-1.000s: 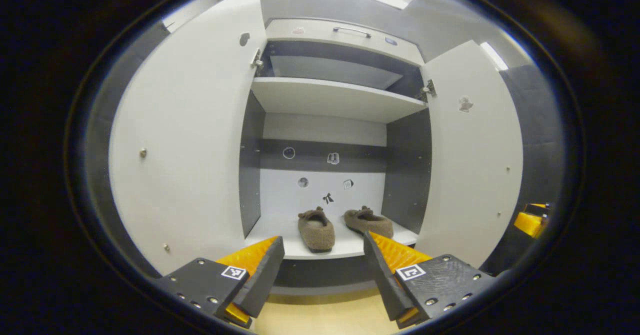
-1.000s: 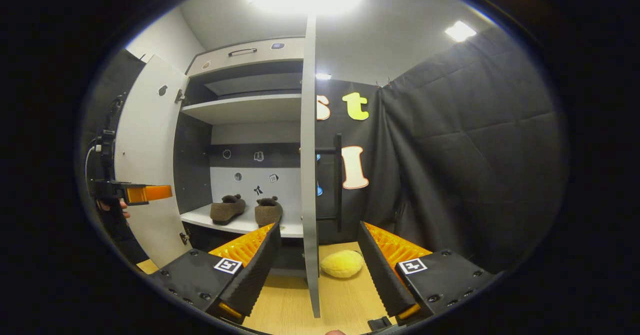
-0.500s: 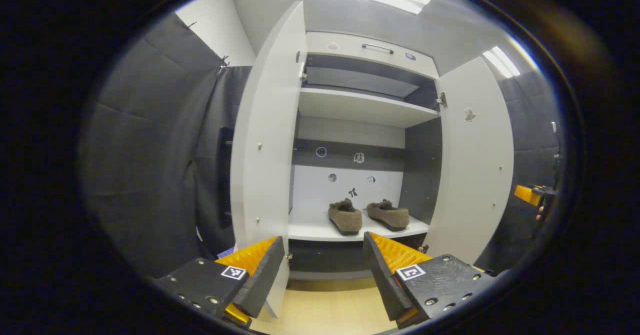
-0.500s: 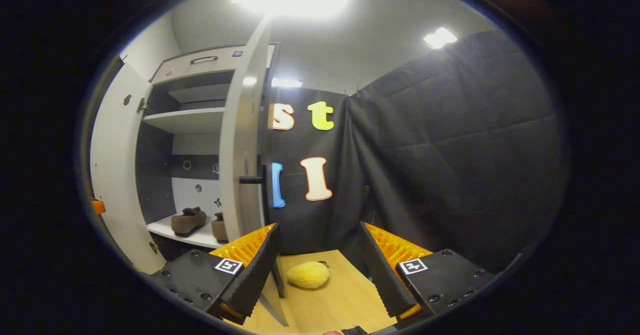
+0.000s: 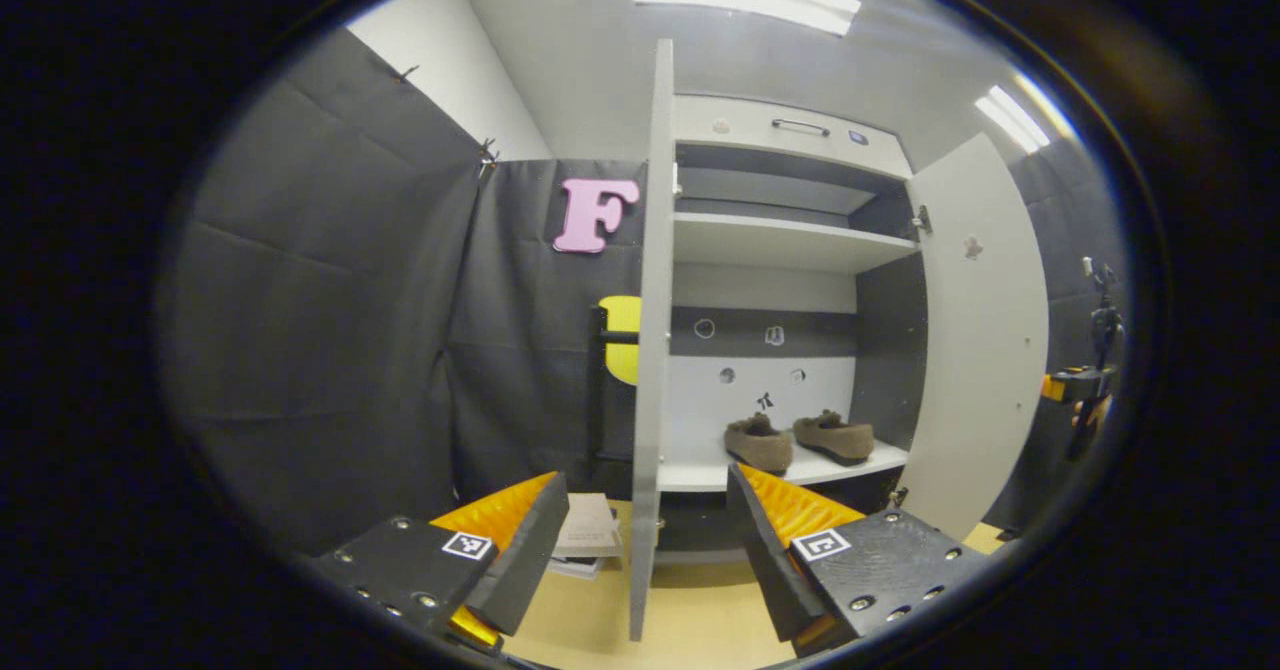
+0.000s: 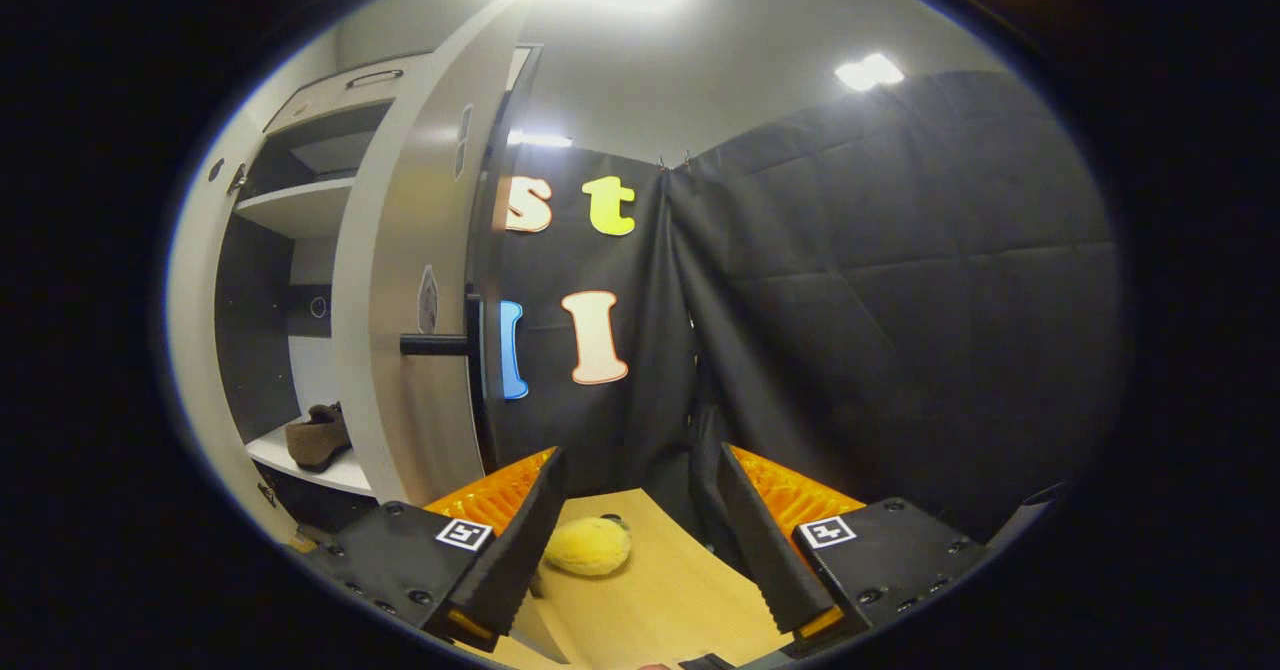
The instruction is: Grab one shoe with the right hand and put it into the shoe cabinet, grab the other shoe with the left hand and put it into the shoe cabinet; then close the right door with the right hand and the left door with the left hand.
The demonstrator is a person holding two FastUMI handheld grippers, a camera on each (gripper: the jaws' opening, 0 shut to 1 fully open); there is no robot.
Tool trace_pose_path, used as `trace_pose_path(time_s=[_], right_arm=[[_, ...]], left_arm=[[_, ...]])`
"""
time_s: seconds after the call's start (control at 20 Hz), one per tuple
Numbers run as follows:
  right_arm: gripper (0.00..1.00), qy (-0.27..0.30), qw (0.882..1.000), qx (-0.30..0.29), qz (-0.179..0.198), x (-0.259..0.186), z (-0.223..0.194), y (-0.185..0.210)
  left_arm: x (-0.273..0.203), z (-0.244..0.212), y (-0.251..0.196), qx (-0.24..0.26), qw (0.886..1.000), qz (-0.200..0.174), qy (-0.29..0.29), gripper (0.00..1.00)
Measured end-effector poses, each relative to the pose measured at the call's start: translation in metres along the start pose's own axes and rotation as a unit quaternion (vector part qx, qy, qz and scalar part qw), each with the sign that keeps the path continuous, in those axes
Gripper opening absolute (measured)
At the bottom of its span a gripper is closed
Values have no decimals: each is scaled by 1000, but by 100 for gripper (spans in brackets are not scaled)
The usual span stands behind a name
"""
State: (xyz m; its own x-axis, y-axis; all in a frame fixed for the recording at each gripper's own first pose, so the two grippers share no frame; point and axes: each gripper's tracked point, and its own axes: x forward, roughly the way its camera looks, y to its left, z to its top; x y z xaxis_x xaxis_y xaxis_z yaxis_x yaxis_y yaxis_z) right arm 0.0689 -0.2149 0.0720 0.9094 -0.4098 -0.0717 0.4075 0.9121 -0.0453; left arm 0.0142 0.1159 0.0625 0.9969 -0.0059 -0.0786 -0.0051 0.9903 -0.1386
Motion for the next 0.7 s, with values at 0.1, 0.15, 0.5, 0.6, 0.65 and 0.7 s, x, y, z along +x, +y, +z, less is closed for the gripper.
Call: trace_pose_path(time_s=[0.1,0.15,0.5,0.6,0.65,0.7], right_arm=[[96,-2,1000,-6,0,-7,2,8],[96,-4,1000,-7,-1,-9,3,12],[92,-8,1000,-9,28,-30,5,64],[96,-12,999,-12,44,-35,5,83],[96,-13,998,-12,53,-37,5,95],[96,-13,998,-11,62,-38,5,106]], left_arm=[[0,4,23,-1,1000,17,-6,94],[1,5,36,0,1000,27,-10,94],[16,-9,99,-10,998,58,-6,94],[17,-15,107,-17,998,58,-2,94],[16,-18,111,-21,998,58,0,95],[16,-20,117,-23,998,60,2,94]])
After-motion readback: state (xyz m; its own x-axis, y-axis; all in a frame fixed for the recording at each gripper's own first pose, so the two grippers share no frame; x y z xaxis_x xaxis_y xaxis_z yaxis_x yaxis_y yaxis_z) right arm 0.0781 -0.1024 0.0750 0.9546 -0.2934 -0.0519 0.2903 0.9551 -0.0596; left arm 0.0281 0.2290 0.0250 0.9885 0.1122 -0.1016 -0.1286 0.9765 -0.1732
